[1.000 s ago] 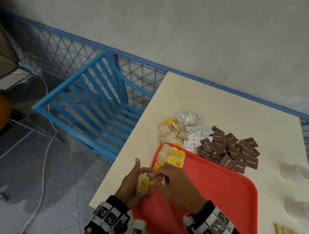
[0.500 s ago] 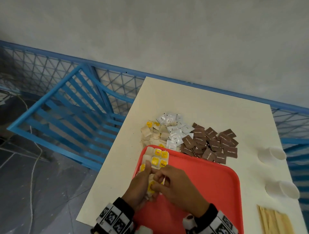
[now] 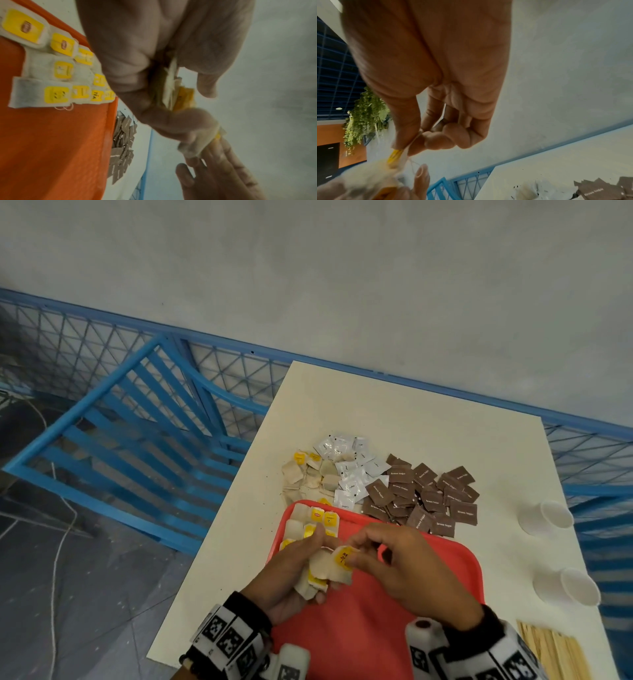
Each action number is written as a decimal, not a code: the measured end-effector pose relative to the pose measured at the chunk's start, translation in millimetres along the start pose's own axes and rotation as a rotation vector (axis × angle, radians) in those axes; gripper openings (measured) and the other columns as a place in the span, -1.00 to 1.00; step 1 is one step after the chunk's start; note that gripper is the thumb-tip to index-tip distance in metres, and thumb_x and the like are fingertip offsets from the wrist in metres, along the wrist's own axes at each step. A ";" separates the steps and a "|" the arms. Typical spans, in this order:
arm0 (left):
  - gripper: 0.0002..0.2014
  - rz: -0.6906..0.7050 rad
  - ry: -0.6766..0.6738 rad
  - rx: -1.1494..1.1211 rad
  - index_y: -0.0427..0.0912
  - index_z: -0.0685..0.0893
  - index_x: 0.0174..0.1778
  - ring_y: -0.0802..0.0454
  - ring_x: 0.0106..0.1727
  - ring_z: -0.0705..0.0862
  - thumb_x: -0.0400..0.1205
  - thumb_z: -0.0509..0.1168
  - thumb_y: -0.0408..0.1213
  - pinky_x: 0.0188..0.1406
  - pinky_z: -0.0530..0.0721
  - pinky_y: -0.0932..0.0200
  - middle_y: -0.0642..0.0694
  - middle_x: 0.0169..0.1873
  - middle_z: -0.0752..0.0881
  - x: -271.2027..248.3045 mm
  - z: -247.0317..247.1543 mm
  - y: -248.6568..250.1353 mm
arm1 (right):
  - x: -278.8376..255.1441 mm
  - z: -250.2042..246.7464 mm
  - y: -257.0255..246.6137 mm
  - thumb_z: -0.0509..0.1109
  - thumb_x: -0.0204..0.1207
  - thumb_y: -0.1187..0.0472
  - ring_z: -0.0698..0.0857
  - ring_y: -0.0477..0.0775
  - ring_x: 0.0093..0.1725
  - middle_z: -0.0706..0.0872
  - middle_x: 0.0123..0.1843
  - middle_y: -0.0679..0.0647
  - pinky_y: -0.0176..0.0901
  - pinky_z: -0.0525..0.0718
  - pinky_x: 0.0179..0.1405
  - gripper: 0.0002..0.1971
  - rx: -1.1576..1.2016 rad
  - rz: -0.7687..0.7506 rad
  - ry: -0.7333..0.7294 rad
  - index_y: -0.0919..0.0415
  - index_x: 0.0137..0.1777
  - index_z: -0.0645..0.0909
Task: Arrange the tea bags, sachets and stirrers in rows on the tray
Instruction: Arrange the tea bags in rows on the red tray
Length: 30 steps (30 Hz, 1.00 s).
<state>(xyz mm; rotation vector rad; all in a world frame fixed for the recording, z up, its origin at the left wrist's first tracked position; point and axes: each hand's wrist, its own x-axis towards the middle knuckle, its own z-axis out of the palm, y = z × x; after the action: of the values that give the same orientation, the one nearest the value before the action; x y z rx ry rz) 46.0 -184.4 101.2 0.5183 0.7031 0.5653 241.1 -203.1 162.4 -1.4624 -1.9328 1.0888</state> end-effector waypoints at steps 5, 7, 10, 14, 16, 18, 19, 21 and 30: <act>-0.44 0.035 -0.070 0.068 -0.30 0.56 0.11 0.05 -0.44 0.70 0.39 0.64 -0.07 -0.63 0.62 0.29 -0.21 -0.27 0.71 0.4 3.6 4.2 | 5.5 -6.6 1.5 0.50 0.55 0.13 0.59 -0.08 -0.34 0.68 -0.31 -0.07 -0.43 0.45 -0.35 -0.93 -0.047 0.017 0.094 -0.06 -0.14 0.73; -0.66 0.035 -0.018 0.143 -0.25 0.62 0.00 0.06 -0.47 0.67 0.45 0.59 -0.25 -0.65 0.58 0.29 -0.19 -0.35 0.66 -0.5 0.2 5.1 | 7.1 -10.8 2.5 0.49 0.56 0.13 0.62 -0.03 -0.27 0.69 -0.28 -0.07 -0.42 0.45 -0.32 -0.93 -0.089 0.002 0.132 -0.04 -0.14 0.72; -0.84 0.060 0.032 0.301 -0.21 0.69 -0.04 0.04 -0.52 0.59 0.52 0.49 -0.31 -0.64 0.52 0.29 -0.21 -0.41 0.62 -1.9 -7.4 8.9 | 10.4 -17.2 2.3 0.46 0.59 0.12 0.63 -0.02 -0.26 0.72 -0.26 -0.08 -0.36 0.48 -0.32 -0.94 -0.132 -0.007 0.199 -0.04 -0.12 0.71; -0.89 0.174 0.144 0.329 -0.17 0.74 0.05 0.11 -0.57 0.29 0.63 0.40 -0.34 -0.59 0.26 0.31 -0.11 -0.47 0.43 -6.7 -9.5 26.6 | 18.4 -18.7 -3.8 0.47 0.58 0.08 0.66 -0.03 -0.26 0.75 -0.26 -0.10 -0.23 0.58 -0.27 -0.97 -0.192 -0.036 0.190 -0.06 -0.06 0.74; -0.85 0.272 0.179 0.372 -0.14 0.73 0.16 0.11 -0.58 0.25 0.69 0.35 -0.33 -0.58 0.21 0.27 -0.02 -0.53 0.39 -11.0 -6.0 39.5 | 24.1 -15.1 -9.2 0.48 0.56 0.11 0.67 -0.05 -0.24 0.74 -0.27 -0.13 -0.20 0.60 -0.23 -0.97 -0.207 -0.053 0.169 -0.06 -0.06 0.72; -0.78 0.384 0.218 0.569 -0.02 0.74 0.20 0.10 -0.55 0.40 0.63 0.42 -0.21 -0.57 0.38 0.21 0.06 -0.52 0.50 -15.2 -3.3 50.3 | 29.7 -11.1 -15.6 0.50 0.54 0.11 0.69 -0.06 -0.23 0.73 -0.28 -0.18 -0.19 0.62 -0.23 -0.95 -0.194 -0.064 0.147 -0.07 -0.05 0.71; -0.75 0.433 0.227 0.726 0.06 0.75 0.19 0.12 -0.45 0.58 0.59 0.47 -0.16 -0.45 0.56 0.16 0.13 -0.42 0.65 -17.9 -2.3 53.6 | 32.2 -9.2 -19.4 0.52 0.53 0.10 0.69 -0.06 -0.23 0.72 -0.28 -0.18 -0.20 0.62 -0.23 -0.93 -0.187 -0.068 0.129 -0.08 -0.05 0.70; -0.82 0.477 0.213 0.954 0.13 0.78 0.06 0.25 -0.13 0.73 0.55 0.52 -0.13 -0.06 0.65 0.22 0.21 -0.16 0.80 -20.0 -5.0 53.5 | 36.8 -5.8 -26.4 0.55 0.50 0.10 0.70 -0.06 -0.24 0.72 -0.29 -0.18 -0.32 0.59 -0.26 -0.90 -0.174 -0.089 0.100 -0.10 -0.05 0.70; -0.87 0.426 0.240 0.895 0.07 0.76 -0.26 0.21 -0.31 0.64 0.60 0.47 -0.08 -0.22 0.56 0.26 0.17 -0.35 0.74 -33.0 -39.6 30.3 | 47.6 23.2 -22.2 0.54 0.50 0.08 0.61 -0.16 -0.28 0.61 -0.38 -0.26 -0.43 0.47 -0.29 -0.95 -0.200 -0.095 0.003 0.00 -0.16 0.78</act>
<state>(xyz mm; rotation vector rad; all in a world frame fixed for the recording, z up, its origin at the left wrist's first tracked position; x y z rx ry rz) -12.2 -173.4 108.8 1.4756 1.0810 0.7013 195.9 -167.7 163.2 -1.4559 -2.1366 0.8714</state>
